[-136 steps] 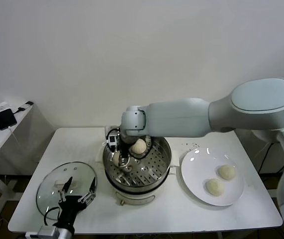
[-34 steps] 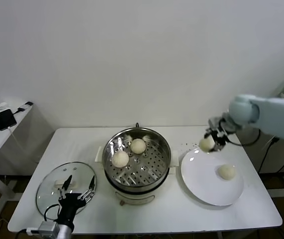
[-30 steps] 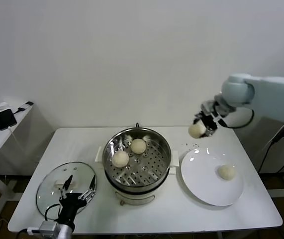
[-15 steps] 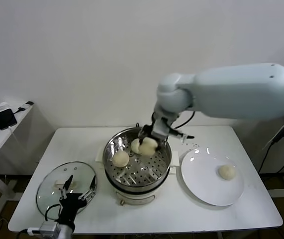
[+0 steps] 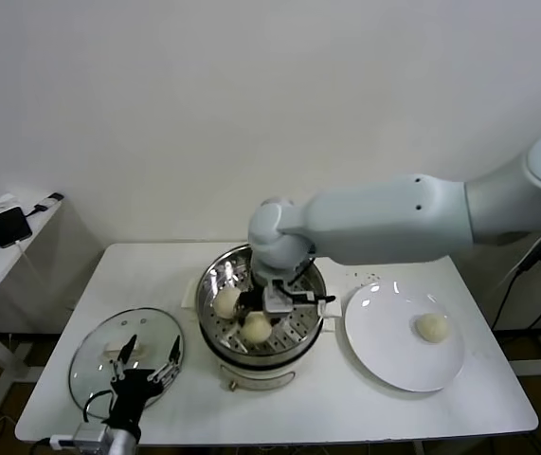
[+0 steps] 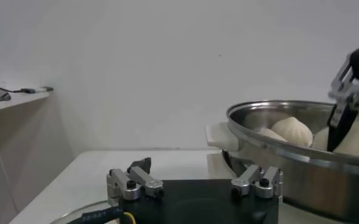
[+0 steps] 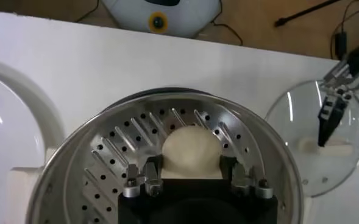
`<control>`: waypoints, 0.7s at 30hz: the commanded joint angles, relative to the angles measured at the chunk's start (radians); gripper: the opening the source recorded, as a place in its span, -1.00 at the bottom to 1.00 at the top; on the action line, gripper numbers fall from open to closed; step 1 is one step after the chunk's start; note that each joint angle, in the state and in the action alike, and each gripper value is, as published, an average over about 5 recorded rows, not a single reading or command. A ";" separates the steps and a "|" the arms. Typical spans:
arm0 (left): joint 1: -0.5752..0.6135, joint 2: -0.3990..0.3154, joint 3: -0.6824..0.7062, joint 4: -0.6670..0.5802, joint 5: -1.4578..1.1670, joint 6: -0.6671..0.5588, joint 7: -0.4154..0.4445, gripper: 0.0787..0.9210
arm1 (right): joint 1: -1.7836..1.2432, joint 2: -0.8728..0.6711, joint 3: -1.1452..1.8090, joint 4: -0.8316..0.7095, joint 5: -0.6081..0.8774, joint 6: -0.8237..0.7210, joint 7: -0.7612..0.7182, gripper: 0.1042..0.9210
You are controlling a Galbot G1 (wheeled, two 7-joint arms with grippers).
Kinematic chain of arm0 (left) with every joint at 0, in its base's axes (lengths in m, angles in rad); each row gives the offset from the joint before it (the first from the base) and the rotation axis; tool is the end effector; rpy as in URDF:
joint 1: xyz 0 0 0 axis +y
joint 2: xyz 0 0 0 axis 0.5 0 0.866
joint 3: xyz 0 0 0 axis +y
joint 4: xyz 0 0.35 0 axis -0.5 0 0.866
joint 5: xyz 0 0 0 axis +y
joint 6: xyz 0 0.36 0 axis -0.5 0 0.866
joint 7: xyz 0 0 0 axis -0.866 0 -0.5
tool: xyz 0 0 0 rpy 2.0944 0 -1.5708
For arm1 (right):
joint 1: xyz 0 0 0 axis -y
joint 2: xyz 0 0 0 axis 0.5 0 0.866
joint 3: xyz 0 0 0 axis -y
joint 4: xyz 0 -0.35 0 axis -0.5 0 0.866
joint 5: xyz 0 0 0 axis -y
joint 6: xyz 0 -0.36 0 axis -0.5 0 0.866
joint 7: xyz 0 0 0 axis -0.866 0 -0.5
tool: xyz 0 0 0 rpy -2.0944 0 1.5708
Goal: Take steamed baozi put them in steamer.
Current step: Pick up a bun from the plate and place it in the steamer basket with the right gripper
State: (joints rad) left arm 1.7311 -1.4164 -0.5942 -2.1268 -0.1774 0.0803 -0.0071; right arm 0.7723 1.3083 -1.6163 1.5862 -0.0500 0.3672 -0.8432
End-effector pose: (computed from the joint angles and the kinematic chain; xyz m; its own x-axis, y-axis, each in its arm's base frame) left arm 0.1386 0.0459 -0.3127 -0.9790 0.0155 0.2032 0.0137 0.9999 -0.0103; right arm 0.4464 0.2035 -0.0868 -0.0700 -0.1627 0.9842 0.1000 -0.9828 -0.1554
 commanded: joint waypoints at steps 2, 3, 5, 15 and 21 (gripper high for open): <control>0.000 -0.001 0.002 0.003 0.000 0.001 0.000 0.77 | -0.087 0.037 0.005 -0.044 -0.041 0.015 0.021 0.26; 0.000 -0.002 0.003 0.003 0.001 0.002 0.000 0.77 | -0.088 0.036 0.002 -0.042 -0.020 0.007 0.020 0.26; 0.001 -0.002 0.004 0.004 0.001 0.001 0.000 0.77 | -0.085 0.034 -0.002 -0.034 0.014 -0.005 0.016 0.26; 0.003 -0.004 0.007 0.001 0.002 0.000 -0.001 0.77 | -0.042 0.020 0.001 -0.037 0.043 0.028 0.003 0.54; 0.005 -0.002 0.007 -0.003 0.003 -0.001 0.000 0.77 | 0.020 -0.013 0.014 -0.047 0.158 0.052 -0.032 0.75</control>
State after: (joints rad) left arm 1.7346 -1.4201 -0.5869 -2.1291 -0.1742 0.0792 -0.0079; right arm 0.7555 1.3086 -1.6061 1.5463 0.0161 0.3988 -0.8541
